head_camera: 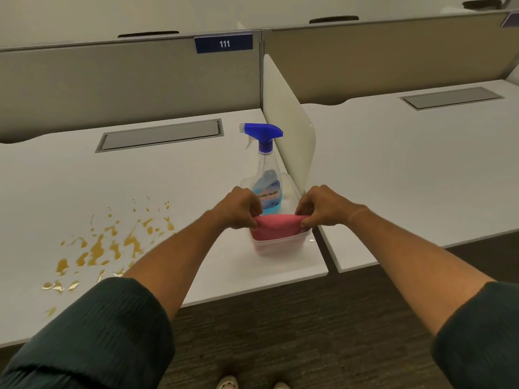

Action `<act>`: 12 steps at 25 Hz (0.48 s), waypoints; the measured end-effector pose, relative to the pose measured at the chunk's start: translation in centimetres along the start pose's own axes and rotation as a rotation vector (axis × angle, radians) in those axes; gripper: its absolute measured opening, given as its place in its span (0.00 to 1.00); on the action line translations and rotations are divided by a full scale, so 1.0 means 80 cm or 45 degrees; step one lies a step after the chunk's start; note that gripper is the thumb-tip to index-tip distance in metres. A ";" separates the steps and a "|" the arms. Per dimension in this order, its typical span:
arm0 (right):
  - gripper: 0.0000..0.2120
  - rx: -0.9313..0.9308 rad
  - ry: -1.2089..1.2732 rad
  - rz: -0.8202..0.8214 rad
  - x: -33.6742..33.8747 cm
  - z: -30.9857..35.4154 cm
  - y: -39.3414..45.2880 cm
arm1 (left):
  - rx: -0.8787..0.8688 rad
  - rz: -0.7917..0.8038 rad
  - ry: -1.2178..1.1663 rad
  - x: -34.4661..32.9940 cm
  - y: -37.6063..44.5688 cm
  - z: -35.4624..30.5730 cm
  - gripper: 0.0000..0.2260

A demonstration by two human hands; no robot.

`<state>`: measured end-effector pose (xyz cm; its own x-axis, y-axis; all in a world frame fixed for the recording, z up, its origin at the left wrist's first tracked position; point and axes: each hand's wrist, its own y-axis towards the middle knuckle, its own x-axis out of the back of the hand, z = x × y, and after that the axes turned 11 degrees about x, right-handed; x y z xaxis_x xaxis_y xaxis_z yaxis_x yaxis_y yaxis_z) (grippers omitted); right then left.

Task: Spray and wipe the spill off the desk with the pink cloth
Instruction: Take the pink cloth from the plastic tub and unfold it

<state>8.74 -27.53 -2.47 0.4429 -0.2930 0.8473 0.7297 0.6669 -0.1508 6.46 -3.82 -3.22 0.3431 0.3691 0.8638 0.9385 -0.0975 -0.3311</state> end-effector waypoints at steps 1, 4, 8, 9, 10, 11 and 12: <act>0.16 0.001 0.032 -0.011 0.006 0.000 -0.001 | 0.000 -0.003 -0.015 0.006 -0.002 -0.001 0.18; 0.14 0.010 0.099 -0.045 0.029 0.006 -0.002 | 0.000 -0.007 -0.067 0.029 -0.008 -0.003 0.19; 0.11 0.040 0.162 -0.066 0.057 0.021 0.000 | 0.000 -0.017 -0.162 0.063 -0.024 -0.005 0.16; 0.10 0.047 0.175 -0.070 0.062 0.025 0.001 | 0.006 -0.022 -0.181 0.070 -0.028 -0.005 0.16; 0.11 0.056 0.182 -0.075 0.068 0.029 0.002 | 0.015 -0.031 -0.198 0.078 -0.034 -0.005 0.16; 0.11 0.065 0.187 -0.078 0.072 0.034 0.003 | 0.024 -0.038 -0.215 0.084 -0.039 -0.004 0.16; 0.11 0.076 0.193 -0.078 0.077 0.038 0.005 | 0.034 -0.046 -0.232 0.091 -0.044 -0.003 0.15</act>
<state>10.17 -27.01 4.21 0.4754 -0.4314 0.7667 0.7276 0.6828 -0.0669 5.63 -1.03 4.32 0.2940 0.5337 0.7929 0.9481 -0.0575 -0.3128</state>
